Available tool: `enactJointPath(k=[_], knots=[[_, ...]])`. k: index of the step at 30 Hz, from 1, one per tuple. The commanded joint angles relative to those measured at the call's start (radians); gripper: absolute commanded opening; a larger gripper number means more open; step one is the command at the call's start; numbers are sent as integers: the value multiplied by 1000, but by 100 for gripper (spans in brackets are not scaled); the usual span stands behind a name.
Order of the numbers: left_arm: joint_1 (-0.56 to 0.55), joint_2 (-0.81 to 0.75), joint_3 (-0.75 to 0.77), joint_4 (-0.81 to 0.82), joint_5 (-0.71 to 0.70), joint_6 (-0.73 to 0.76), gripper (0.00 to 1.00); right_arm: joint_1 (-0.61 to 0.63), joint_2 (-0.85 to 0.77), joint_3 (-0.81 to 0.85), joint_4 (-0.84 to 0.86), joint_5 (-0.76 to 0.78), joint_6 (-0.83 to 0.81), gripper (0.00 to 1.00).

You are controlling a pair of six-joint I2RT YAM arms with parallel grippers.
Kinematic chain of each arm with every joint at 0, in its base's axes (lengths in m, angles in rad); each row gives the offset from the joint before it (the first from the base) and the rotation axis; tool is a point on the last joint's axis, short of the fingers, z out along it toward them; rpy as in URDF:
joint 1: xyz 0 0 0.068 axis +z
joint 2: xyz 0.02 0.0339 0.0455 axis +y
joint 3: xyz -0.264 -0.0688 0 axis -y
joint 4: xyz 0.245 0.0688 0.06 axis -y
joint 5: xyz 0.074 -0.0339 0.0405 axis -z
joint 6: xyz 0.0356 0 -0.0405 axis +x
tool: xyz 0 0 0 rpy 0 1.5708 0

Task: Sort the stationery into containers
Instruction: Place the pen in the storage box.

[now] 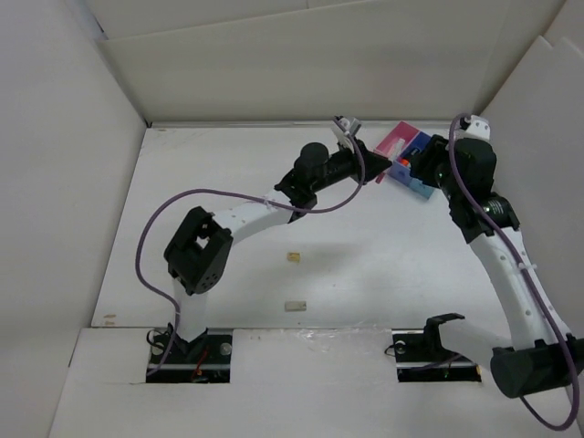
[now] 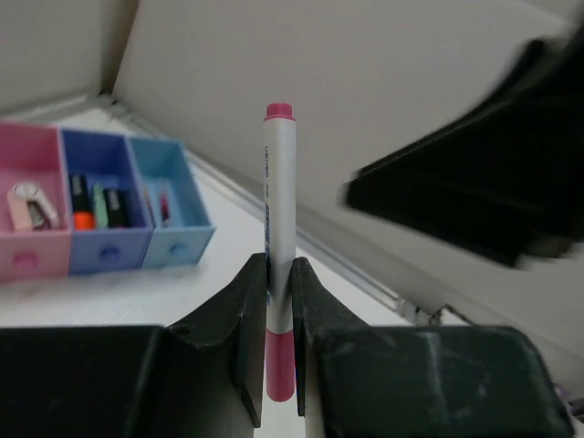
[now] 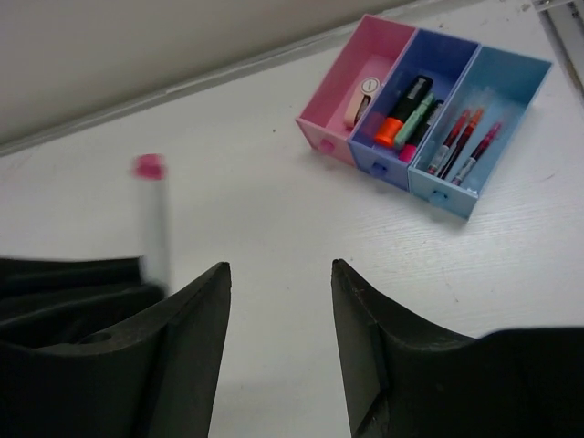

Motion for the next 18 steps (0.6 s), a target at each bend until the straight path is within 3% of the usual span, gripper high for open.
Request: enactJointPath(k=[1,2,4,10,18], knots=[[-6,-92,-83,143,85,-46,0,-69,48,3,98,-222,-63,53],[-6,-92,-94,153,111,-58,0,-100,59,3,134,-344,-73,53],[-6,-101,-94,153,121,-59,0,-100,59,3,164,-417,-97,55],[-6,-92,-80,73,142,-69,0,-100,28,-6,201,-492,-131,59],[-6,-83,-62,94,194,-134,0,-100,49,-26,187,-517,-149,59]])
